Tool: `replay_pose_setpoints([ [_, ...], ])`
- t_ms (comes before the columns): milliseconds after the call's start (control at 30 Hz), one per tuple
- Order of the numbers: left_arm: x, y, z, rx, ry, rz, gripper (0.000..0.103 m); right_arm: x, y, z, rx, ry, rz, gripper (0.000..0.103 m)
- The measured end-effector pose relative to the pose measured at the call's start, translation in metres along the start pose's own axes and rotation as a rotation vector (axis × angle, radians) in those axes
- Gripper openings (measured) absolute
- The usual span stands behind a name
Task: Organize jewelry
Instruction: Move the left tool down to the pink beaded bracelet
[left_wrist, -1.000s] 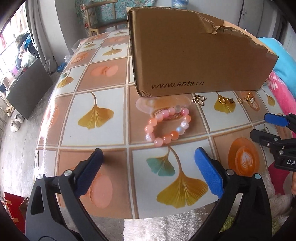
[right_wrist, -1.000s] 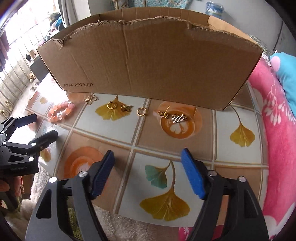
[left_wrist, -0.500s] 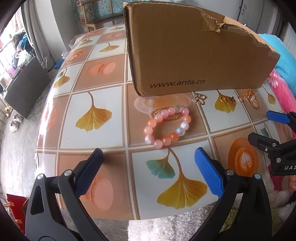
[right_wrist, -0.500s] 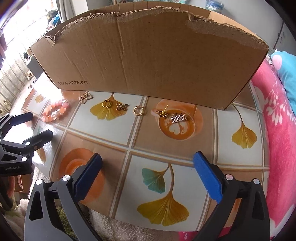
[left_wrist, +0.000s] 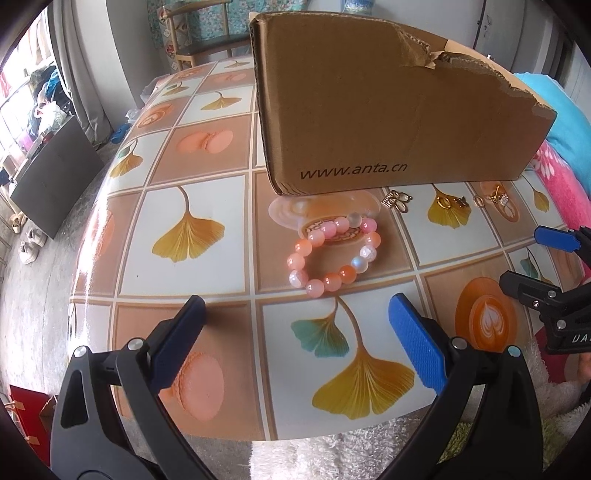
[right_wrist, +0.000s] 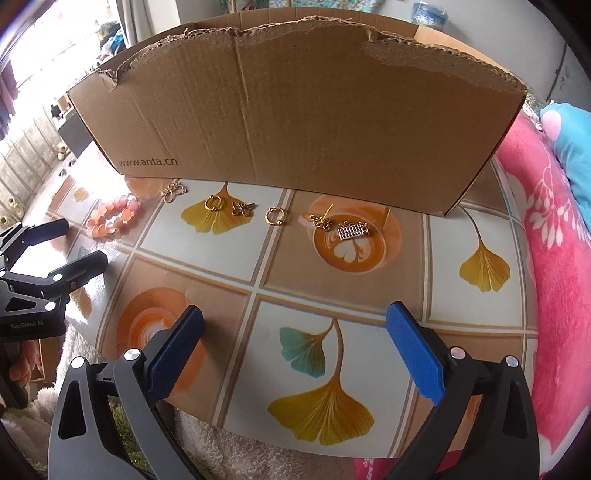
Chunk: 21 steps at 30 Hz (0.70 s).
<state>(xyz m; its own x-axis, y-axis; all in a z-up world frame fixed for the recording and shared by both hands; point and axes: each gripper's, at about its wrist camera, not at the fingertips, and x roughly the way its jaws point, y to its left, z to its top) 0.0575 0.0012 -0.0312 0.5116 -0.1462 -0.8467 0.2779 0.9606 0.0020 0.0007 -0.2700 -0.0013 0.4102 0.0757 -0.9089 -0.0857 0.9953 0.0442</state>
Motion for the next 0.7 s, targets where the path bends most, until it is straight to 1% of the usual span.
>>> replay_pose_setpoints([
  [67,0.000,0.000,0.002,0.003,0.023,-0.004,0.096,-0.002,-0.006,0.000,0.020,0.021,0.004,0.097],
  [100,0.000,0.001,0.004,0.005,0.040,-0.006,0.096,-0.004,-0.010,0.001,0.038,0.016,0.020,0.097],
  [167,0.000,0.002,0.007,0.011,0.069,0.000,0.096,-0.016,-0.019,0.003,0.078,-0.040,0.071,0.097],
  [200,-0.003,0.004,0.009,0.002,0.061,0.005,0.096,-0.022,-0.021,0.004,0.084,-0.064,0.081,0.097],
  [267,-0.013,0.008,0.015,-0.025,0.007,-0.012,0.096,-0.033,-0.026,0.009,0.095,-0.119,0.109,0.096],
  [300,-0.019,0.009,0.020,-0.038,-0.030,-0.022,0.096,-0.038,-0.029,0.010,0.102,-0.135,0.124,0.095],
  [333,-0.024,0.010,0.024,-0.042,-0.060,-0.022,0.096,-0.040,-0.031,0.013,0.113,-0.149,0.143,0.092],
  [400,-0.028,0.010,0.035,-0.038,-0.106,0.004,0.096,-0.043,-0.036,0.023,0.143,-0.168,0.191,0.078],
  [433,-0.029,0.010,0.042,-0.035,-0.120,0.022,0.096,-0.041,-0.036,0.026,0.156,-0.174,0.213,0.075],
  [467,-0.028,0.010,0.047,-0.032,-0.132,0.038,0.096,-0.041,-0.039,0.030,0.171,-0.183,0.245,0.069],
  [533,-0.027,0.009,0.057,-0.020,-0.152,0.069,0.096,-0.040,-0.040,0.037,0.180,-0.191,0.270,0.063],
  [600,-0.024,0.010,0.065,-0.015,-0.161,0.086,0.096,-0.040,-0.041,0.045,0.180,-0.200,0.274,0.055],
  [633,-0.022,0.010,0.069,-0.010,-0.171,0.095,0.096,-0.040,-0.042,0.049,0.183,-0.206,0.278,0.053],
  [700,-0.019,0.010,0.078,0.003,-0.184,0.108,0.096,-0.041,-0.044,0.055,0.197,-0.210,0.300,0.044],
])
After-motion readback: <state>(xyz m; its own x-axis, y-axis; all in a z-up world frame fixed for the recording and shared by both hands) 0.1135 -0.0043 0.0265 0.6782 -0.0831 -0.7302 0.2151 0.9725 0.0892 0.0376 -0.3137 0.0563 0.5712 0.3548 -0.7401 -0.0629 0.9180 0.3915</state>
